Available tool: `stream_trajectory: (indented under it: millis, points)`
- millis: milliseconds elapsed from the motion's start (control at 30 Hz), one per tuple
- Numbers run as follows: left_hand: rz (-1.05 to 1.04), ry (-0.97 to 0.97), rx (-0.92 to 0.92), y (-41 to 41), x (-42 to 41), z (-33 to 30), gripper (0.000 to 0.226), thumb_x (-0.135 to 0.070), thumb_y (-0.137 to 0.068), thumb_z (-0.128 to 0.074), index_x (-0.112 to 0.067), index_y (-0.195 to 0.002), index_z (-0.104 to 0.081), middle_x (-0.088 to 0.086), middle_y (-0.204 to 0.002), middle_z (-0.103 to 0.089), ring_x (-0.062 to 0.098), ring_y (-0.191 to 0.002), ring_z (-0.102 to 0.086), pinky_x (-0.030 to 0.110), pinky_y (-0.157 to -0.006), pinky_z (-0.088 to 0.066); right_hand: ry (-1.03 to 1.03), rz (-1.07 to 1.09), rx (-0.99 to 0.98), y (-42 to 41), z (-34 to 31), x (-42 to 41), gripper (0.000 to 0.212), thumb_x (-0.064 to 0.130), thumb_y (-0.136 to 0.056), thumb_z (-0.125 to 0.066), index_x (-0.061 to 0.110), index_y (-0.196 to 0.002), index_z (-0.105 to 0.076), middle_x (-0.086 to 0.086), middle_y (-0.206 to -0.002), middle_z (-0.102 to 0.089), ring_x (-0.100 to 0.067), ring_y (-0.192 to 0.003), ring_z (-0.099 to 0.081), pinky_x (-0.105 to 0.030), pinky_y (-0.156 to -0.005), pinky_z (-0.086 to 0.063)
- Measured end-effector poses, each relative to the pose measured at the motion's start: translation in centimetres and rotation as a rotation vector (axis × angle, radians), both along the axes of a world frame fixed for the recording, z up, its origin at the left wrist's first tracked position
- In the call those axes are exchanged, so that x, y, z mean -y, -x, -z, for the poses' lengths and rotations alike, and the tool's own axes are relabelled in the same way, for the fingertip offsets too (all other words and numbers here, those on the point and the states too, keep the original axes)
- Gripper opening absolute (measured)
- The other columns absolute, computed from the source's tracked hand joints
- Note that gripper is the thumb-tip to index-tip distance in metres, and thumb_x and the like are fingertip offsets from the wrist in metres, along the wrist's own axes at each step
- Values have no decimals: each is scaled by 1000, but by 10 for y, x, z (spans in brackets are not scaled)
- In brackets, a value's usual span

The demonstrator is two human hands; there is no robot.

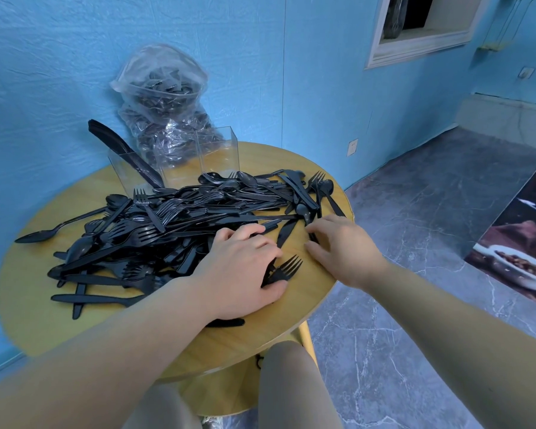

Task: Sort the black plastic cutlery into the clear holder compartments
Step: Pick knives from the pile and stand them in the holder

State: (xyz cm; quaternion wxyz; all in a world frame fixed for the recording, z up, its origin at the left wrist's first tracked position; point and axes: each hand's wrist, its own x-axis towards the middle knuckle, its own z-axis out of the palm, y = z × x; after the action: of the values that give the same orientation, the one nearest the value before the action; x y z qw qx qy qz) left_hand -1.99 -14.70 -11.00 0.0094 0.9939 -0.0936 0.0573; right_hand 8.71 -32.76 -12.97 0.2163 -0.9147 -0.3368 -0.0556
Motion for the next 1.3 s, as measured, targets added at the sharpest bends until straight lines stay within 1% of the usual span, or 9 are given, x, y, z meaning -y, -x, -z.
stream_trajectory:
  millis: [200, 467, 567, 700, 800, 933, 1033, 1133, 1300]
  points:
    - [8, 29, -23, 3, 2, -6, 39, -50, -87, -46, -34, -122, -54, -21, -125, -55, 7, -140, -18, 39, -107, -19, -17, -19, 40, 0, 0, 7, 29, 28, -94, -54, 19, -120, -62, 2, -121, -56, -19, -113, -45, -25, -88, -37]
    - [-14, 100, -25, 6, 5, -3, 47, -29, -85, -50, -30, -131, -44, -19, -123, -54, 5, -138, -18, 37, -104, -19, -37, -17, 83, 5, 5, 11, 28, 12, -94, -53, 17, -119, -66, -5, -114, -55, -26, -108, -47, -33, -87, -41]
    - [-45, 139, 0, 8, 5, -1, 46, -31, -90, -49, -31, -135, -41, -19, -123, -54, 5, -136, -21, 37, -102, -22, 46, -46, 152, 12, 7, 7, 37, 23, -92, -44, 24, -124, -61, -5, -117, -53, -29, -110, -43, -41, -89, -41]
    - [-104, 142, 104, 9, 5, 1, 44, -34, -94, -50, -32, -137, -40, -14, -131, -52, 12, -135, -28, 39, -101, -28, 163, -72, 103, 18, 3, 7, 46, 39, -93, -28, 35, -129, -56, 0, -128, -46, -26, -122, -32, -40, -95, -32]
    - [-112, 112, 165, 6, 2, 3, 49, -23, -89, -58, -33, -135, -46, -10, -135, -48, 16, -130, -34, 40, -98, -33, 129, -103, 107, 20, 3, 11, 40, 37, -95, -34, 34, -125, -60, -1, -124, -50, -26, -120, -35, -42, -94, -34]
    - [-70, 77, 228, 6, -1, 7, 44, -15, -77, -72, -29, -117, -64, -4, -123, -59, 24, -120, -46, 46, -87, -41, 59, -156, 127, 24, 5, 18, 34, 31, -92, -42, 28, -115, -68, -3, -116, -58, -29, -110, -43, -45, -87, -44]
    - [-46, 81, 313, 10, 1, 4, 26, -30, -84, -63, -28, -110, -67, -5, -121, -61, 22, -119, -48, 45, -86, -42, 60, -195, 151, 26, 5, 21, 34, 27, -92, -42, 21, -111, -70, -2, -117, -62, -31, -108, -47, -47, -88, -47]
    - [5, 85, 321, 21, 2, -2, 35, -39, -88, -41, -28, -107, -68, -9, -120, -60, 18, -119, -46, 42, -87, -40, 36, -226, 161, 31, 4, 23, 33, 19, -87, -44, 17, -108, -70, 5, -111, -68, -29, -103, -49, -45, -85, -50]
    - [11, 97, 279, 50, -15, -3, 39, -35, -87, -36, -28, -106, -70, -13, -117, -61, 15, -119, -46, 41, -90, -37, 38, -259, 165, 40, -1, 26, 49, 25, -80, -30, 16, -107, -70, 5, -98, -69, -28, -101, -49, -37, -85, -47]
